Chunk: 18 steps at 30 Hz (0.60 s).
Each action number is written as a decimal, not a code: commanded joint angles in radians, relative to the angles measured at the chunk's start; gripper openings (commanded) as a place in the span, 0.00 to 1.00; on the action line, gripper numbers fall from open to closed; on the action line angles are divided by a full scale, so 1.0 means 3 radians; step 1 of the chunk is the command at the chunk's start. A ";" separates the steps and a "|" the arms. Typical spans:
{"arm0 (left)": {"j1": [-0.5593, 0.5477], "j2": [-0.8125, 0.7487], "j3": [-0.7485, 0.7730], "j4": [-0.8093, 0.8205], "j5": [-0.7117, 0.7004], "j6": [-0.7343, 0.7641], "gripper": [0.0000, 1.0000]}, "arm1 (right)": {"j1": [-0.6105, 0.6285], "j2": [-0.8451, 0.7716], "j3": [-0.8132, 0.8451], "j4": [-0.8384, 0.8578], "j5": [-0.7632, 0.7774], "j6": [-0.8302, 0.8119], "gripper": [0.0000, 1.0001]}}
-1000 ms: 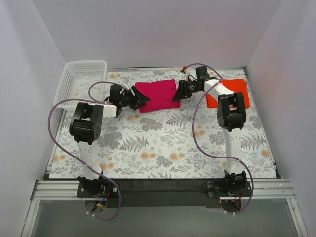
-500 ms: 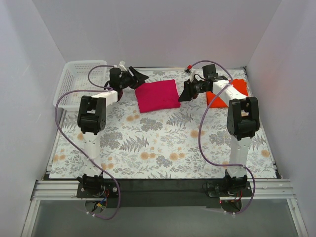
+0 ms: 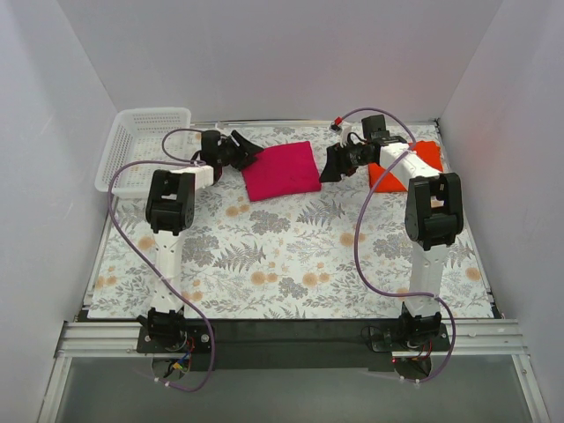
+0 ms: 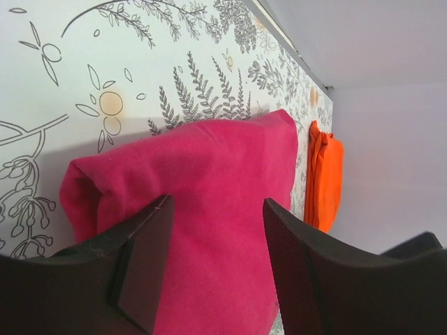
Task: Fold and stack the t-shirts
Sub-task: Fold the tshirt
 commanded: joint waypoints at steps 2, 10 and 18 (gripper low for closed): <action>0.0071 -0.0398 -0.0114 0.0222 0.0194 0.0121 0.52 | -0.0004 0.0154 0.0161 0.0147 0.0426 0.0154 0.68; 0.0086 -0.1343 -0.0567 0.0105 0.0312 0.0540 0.54 | 0.0083 0.0916 0.1111 0.0183 0.0615 0.0880 0.77; 0.0158 -0.2749 -0.1826 0.0094 0.0225 0.0689 0.55 | 0.0165 0.1438 0.1700 0.0541 0.1000 0.1617 0.84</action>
